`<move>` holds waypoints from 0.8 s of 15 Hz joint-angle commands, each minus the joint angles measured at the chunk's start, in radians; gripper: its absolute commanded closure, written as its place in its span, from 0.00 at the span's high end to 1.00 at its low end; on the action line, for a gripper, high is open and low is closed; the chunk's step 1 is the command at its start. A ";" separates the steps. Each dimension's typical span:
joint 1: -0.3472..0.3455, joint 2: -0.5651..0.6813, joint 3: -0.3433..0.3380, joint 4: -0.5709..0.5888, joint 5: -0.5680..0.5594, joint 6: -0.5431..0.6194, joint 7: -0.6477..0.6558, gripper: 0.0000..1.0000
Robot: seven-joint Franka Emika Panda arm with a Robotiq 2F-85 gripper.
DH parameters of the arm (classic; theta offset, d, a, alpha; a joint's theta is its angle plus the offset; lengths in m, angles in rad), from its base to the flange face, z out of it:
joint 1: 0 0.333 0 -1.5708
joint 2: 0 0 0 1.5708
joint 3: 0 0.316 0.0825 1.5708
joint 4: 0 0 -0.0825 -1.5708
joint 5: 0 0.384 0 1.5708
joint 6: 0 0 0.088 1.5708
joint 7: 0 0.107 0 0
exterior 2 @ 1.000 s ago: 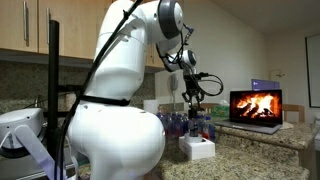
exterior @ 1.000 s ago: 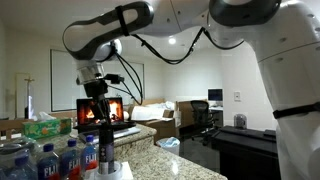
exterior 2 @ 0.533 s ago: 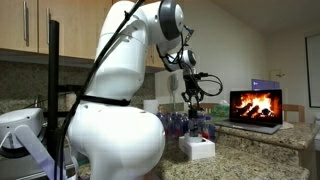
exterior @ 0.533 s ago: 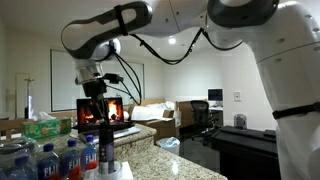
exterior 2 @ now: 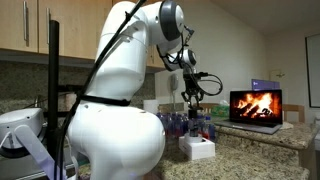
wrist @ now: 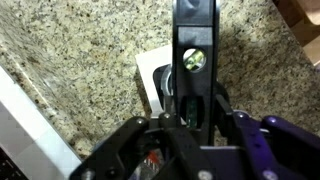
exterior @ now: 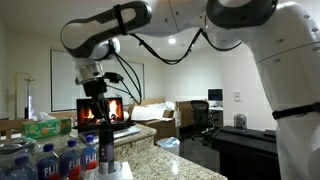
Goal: Pick up the seal tape and the other two objects and place them on top of the box over the counter
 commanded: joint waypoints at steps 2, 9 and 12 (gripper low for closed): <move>-0.001 0.023 0.006 0.038 0.022 -0.035 -0.008 0.16; -0.003 0.041 0.008 0.056 0.028 -0.043 -0.008 0.16; -0.004 0.041 0.008 0.054 0.030 -0.041 -0.010 0.16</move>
